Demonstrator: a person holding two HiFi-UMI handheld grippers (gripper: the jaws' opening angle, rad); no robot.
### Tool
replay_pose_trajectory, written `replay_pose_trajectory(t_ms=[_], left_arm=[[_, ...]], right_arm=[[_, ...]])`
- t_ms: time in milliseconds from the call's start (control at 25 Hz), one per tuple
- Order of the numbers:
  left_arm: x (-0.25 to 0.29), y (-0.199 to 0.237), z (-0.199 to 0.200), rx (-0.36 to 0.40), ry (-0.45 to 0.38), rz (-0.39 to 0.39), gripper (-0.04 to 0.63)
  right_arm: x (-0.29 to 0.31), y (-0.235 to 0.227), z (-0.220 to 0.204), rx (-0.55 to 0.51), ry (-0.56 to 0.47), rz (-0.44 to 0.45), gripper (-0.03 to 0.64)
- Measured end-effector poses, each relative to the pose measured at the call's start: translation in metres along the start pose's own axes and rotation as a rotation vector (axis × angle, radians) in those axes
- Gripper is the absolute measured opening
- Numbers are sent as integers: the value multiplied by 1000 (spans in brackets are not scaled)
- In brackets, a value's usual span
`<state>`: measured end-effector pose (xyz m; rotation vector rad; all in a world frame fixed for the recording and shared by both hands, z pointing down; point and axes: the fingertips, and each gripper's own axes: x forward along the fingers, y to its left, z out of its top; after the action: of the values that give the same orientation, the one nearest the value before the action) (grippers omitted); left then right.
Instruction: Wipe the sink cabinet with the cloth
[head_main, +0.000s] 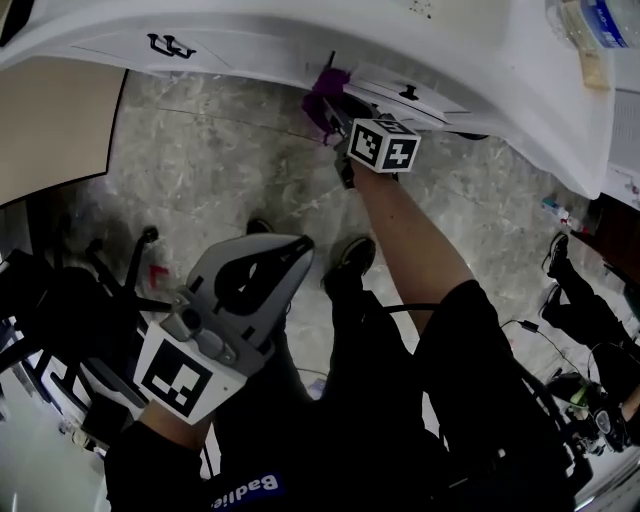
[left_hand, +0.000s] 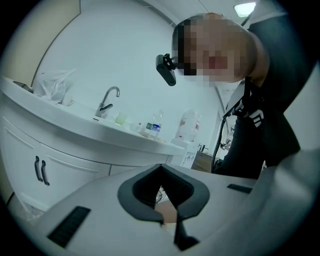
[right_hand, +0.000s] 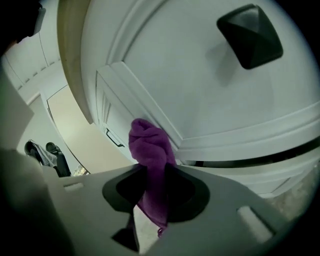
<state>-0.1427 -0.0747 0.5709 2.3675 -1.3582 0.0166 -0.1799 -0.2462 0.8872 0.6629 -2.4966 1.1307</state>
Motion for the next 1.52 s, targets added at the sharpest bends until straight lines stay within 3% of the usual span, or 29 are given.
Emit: replay_pose_trajectory(t_ms=[240,520,800,1000,1080,1240,1520], left_arm=[[6,-9,4,-5,-22,-18,2],[37,-40,10,6,9,-87,2],[63,-74,17,28,49,-155,2],[72,-104,21,38,74,-189,2],[73,-109,27,39,71,-190,2],[74,-123,48,50,37,-200,2],[56,-165,109,77,9,-230,2]], right_arm=[[-27,-48,7,59,-51,-96,103],[-82,-97,13,81,-64,-166,103],[-161,-162,16,169,-124,-308,101],[-206,-184,25,179,-155,-371,101],[-211,-179,26,155,-147,-357,100],[-216,-124,29,34,-110,-244,100],[-302,-32,28,137,-161,-237,100]])
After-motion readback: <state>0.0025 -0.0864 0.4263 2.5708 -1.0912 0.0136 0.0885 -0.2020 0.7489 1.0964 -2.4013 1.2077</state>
